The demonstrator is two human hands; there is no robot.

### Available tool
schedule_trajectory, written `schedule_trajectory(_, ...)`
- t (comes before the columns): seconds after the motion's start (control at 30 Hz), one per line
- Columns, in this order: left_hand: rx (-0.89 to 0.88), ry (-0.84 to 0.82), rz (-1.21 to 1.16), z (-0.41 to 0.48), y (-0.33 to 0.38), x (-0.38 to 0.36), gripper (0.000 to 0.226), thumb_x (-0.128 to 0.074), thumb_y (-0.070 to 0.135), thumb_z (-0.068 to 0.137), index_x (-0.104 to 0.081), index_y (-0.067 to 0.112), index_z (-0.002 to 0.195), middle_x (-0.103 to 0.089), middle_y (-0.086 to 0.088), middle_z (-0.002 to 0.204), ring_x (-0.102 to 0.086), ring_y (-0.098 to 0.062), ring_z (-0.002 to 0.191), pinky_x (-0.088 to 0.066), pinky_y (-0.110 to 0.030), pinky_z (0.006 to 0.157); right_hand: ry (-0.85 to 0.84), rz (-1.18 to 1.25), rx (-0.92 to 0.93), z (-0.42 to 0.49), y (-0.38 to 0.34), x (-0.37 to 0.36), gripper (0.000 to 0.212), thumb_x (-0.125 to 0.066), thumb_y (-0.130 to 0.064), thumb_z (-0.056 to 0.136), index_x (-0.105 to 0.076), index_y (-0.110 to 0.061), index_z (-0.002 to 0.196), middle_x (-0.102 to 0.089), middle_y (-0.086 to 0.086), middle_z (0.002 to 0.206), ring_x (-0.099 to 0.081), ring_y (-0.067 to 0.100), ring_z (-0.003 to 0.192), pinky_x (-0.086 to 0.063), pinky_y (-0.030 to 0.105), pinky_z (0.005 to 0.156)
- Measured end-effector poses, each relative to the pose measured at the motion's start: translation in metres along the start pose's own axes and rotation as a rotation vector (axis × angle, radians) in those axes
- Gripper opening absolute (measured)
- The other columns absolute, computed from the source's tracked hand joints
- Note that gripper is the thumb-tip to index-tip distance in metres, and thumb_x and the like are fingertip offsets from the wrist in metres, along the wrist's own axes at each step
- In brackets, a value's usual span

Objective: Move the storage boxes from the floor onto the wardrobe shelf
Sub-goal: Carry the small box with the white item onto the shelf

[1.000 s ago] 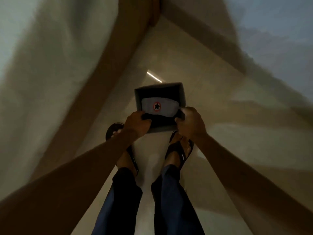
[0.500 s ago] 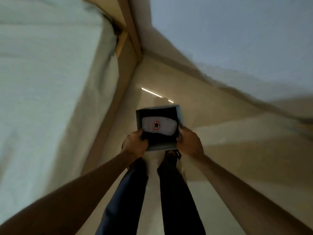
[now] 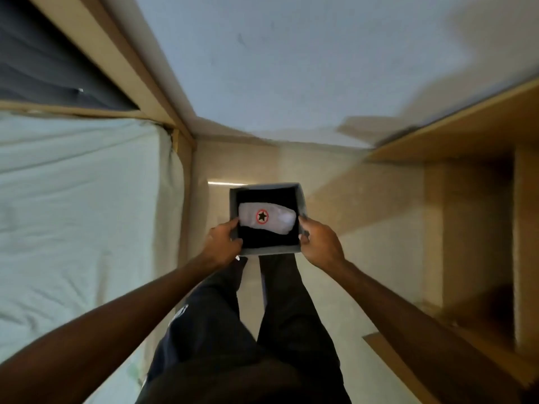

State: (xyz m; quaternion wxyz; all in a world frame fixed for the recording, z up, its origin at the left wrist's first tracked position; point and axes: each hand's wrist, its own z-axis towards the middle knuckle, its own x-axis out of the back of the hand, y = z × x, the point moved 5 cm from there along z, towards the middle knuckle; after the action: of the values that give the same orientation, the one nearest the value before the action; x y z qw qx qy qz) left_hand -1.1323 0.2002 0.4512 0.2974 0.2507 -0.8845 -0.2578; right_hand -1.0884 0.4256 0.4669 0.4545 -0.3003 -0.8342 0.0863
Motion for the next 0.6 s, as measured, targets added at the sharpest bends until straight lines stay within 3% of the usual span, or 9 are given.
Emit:
schedule_trajectory(0.07, -0.062, -0.026, 0.058, -0.026, 0.021, 0.010, 0.048, -0.058, 0.008, 0.089, -0.052, 0.018, 0.135, -0.065, -0.006, 0.120, -0.062, -0.020, 0.106, -0.041, -0.007, 0.071, 0.035, 0.057, -0.041, -0.036, -0.002, 0.015, 0.045, -0.051, -0.012, 0.092, -0.049, -0.012, 0.137, -0.061, 0.013, 0.128, -0.060, 0.034, 0.112, -0.052, 0.040, 0.091)
schedule_trajectory(0.2, -0.183, -0.050, 0.150, -0.061, 0.075, 0.020, 0.046, -0.060, 0.007, 0.090, -0.054, 0.020, 0.135, -0.065, -0.001, 0.117, -0.059, -0.013, 0.104, -0.041, -0.006, 0.072, 0.148, 0.182, -0.130, -0.095, 0.008, 0.042, 0.050, -0.052, -0.014, 0.091, -0.045, -0.015, 0.140, -0.066, 0.014, 0.121, -0.063, 0.033, 0.104, -0.053, 0.036, 0.084)
schedule_trajectory(0.33, -0.287, -0.110, 0.242, -0.068, 0.137, 0.006, 0.056, -0.061, 0.002, 0.085, -0.053, 0.026, 0.135, -0.067, -0.003, 0.122, -0.064, -0.021, 0.109, -0.052, -0.023, 0.082, 0.278, 0.318, -0.253, -0.138, 0.036, 0.073, 0.052, -0.054, -0.010, 0.089, -0.046, -0.016, 0.140, -0.069, 0.013, 0.113, -0.066, 0.028, 0.093, -0.042, 0.022, 0.072)
schedule_trajectory(0.4, -0.331, -0.138, 0.277, -0.067, 0.172, -0.007, 0.060, -0.059, 0.000, 0.084, -0.051, 0.025, 0.138, -0.066, -0.005, 0.125, -0.064, -0.022, 0.108, -0.054, -0.028, 0.085, 0.341, 0.361, -0.294, -0.153, 0.054, 0.091, 0.052, -0.054, -0.010, 0.090, -0.046, -0.018, 0.140, -0.070, 0.013, 0.110, -0.064, 0.023, 0.086, -0.042, 0.022, 0.070)
schedule_trajectory(0.6, -0.510, -0.174, 0.405, -0.057, 0.297, -0.079, 0.062, -0.055, 0.000, 0.081, -0.050, 0.024, 0.139, -0.064, -0.005, 0.127, -0.064, -0.030, 0.109, -0.054, -0.044, 0.093, 0.534, 0.495, -0.452, -0.192, 0.136, 0.158, 0.048, -0.054, -0.014, 0.091, -0.050, -0.018, 0.139, -0.071, 0.011, 0.109, -0.067, 0.024, 0.090, -0.047, 0.025, 0.075)
